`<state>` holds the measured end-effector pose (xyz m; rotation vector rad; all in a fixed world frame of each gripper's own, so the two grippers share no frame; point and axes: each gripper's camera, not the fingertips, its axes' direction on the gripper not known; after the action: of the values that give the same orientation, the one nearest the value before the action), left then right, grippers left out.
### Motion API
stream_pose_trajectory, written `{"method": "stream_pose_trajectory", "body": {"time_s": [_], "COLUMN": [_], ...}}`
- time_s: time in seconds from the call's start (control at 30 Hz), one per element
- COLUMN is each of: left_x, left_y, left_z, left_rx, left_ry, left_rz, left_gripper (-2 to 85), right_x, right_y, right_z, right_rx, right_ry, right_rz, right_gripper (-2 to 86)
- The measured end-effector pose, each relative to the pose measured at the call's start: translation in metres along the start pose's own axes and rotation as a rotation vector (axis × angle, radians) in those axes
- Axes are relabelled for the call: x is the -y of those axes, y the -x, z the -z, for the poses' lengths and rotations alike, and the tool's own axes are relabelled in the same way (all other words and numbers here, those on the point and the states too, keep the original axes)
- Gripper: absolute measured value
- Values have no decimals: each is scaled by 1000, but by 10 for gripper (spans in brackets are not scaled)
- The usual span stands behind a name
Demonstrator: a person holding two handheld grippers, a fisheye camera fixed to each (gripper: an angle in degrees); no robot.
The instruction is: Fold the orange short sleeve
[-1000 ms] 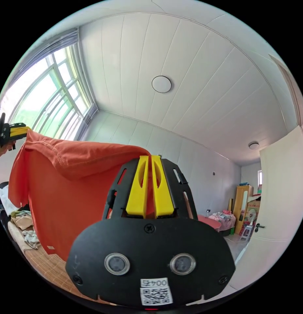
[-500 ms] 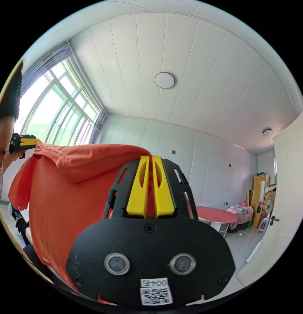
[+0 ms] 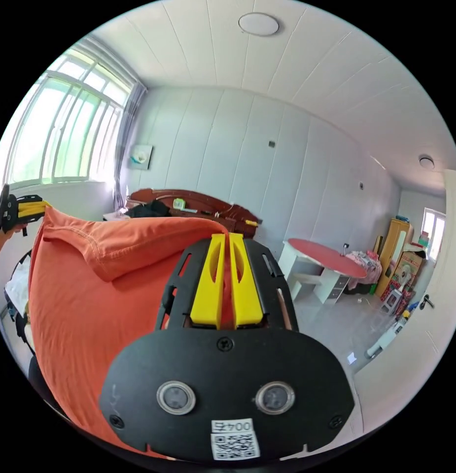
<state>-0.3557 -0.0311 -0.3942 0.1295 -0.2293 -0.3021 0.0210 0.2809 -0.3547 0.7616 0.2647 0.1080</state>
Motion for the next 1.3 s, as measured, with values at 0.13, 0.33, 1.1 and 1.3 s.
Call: {"method": "stream_pose_trajectory", "body": {"time_s": [0.13,0.33,1.1,1.3], "left_x": [26,37,-320,-361], "left_y": [-51,-109,26,29], "left_z": [-175,-364,-247,-244], "left_rx": [-129,-240,-865,-918], "left_ry": [190,453,368,416], "left_rz": [-6,32,516,634], "left_gripper": [23,71,55,61], "right_x": [1,-11,-279,-293], "right_y": [29,62,68,81], "right_z": [-155,-382,-47,-43], "right_rx": [11,69,204,240], "right_ry": [170,575,608,584], "right_rz": [31,-44,-265,-372], "right_gripper": [9,75,98,117]}}
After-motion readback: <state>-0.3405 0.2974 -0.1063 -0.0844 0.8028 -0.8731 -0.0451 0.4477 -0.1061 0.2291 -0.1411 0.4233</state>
